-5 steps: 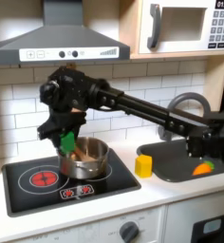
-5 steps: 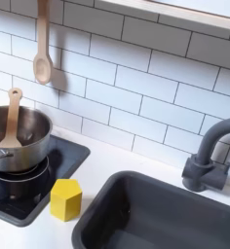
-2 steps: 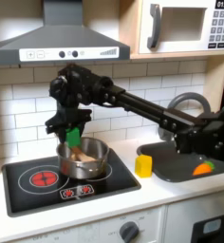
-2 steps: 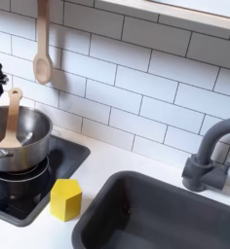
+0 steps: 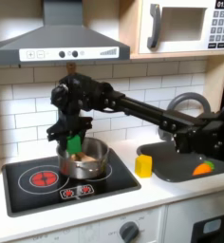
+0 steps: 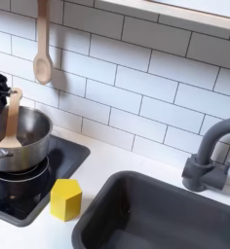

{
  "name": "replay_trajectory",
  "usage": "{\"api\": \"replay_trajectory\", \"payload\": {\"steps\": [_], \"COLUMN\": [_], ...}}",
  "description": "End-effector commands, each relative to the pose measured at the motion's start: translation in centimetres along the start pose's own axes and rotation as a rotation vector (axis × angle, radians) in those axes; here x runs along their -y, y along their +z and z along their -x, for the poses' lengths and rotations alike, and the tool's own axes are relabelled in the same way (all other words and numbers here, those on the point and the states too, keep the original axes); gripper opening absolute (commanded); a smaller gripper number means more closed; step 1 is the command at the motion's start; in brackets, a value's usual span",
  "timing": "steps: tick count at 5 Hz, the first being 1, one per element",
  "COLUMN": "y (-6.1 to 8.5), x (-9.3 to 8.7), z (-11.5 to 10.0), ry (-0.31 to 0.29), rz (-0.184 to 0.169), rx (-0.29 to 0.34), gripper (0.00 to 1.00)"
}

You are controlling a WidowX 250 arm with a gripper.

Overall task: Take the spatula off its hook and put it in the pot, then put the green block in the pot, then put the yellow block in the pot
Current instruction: 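Put the green block in the pot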

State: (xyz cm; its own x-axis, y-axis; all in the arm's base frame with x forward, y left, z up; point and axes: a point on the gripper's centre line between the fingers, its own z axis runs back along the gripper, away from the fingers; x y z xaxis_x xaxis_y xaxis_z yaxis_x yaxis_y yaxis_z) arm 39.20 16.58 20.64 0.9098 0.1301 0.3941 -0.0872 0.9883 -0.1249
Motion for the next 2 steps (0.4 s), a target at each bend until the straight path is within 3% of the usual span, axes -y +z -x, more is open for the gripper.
{"api": "replay_trajectory", "payload": {"steps": [1,2], "y": [-2.1,-3.2], "x": [-0.5,-0.1], "z": [1.5,2.1], "ry": [0.003,-0.003], "rz": [-0.013,-0.007], "rx": [-0.03,-0.048], "gripper": [0.0,0.0]}}
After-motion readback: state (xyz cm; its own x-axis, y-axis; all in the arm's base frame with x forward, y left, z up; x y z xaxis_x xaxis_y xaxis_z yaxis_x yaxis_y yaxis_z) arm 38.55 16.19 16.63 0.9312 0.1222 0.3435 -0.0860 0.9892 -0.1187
